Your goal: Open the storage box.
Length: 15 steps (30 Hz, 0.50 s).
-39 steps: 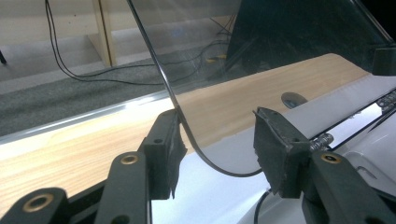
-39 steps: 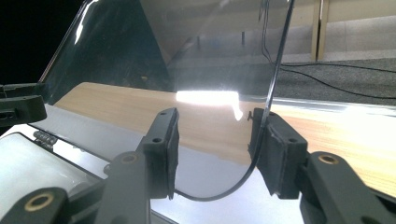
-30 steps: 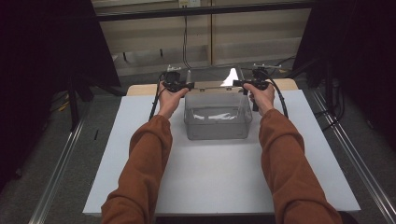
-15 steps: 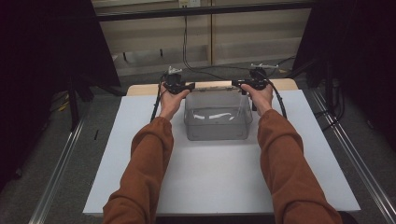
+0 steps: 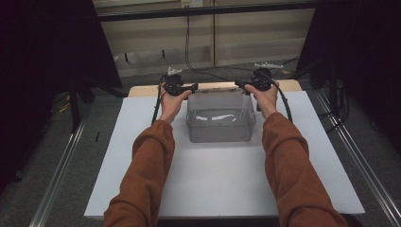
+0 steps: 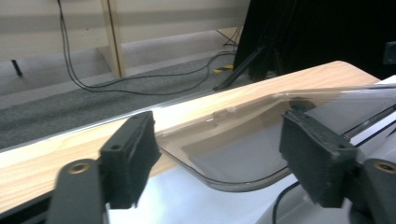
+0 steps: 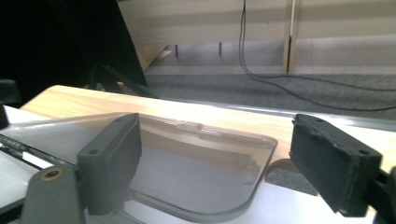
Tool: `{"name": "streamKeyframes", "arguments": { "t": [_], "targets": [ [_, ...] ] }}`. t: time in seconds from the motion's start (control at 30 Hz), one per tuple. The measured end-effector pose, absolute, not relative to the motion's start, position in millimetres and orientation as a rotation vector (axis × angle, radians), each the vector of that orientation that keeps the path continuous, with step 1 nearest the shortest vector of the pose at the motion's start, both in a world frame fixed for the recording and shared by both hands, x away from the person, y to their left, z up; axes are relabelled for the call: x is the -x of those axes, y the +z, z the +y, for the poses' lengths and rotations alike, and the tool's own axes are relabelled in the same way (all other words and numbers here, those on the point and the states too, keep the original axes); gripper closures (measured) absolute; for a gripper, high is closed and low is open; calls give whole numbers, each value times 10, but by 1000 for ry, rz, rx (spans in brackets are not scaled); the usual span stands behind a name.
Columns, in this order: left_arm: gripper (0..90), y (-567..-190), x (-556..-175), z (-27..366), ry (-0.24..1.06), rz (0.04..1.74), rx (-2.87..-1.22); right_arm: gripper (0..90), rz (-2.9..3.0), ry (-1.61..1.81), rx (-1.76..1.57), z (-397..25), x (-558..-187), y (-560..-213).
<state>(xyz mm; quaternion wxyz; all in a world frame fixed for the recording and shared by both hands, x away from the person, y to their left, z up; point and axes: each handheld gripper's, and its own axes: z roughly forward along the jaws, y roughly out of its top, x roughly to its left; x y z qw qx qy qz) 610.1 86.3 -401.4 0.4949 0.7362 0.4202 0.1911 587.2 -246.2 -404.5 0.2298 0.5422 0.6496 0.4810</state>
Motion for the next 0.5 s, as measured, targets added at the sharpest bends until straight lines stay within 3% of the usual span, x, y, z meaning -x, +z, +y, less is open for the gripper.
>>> {"name": "streamKeyframes", "arguments": {
  "t": [0.17, 0.5],
  "targets": [
    [144, -4006, -6025, 886, 472, 1007, -1772, 72, 1767, 1301, -1443, -2481, -5785, -4046],
    [72, -3905, -5845, 1024, 494, 986, -1720, 45, 1740, 1311, -1383, -2486, -5673, -4004]
  ]
}}
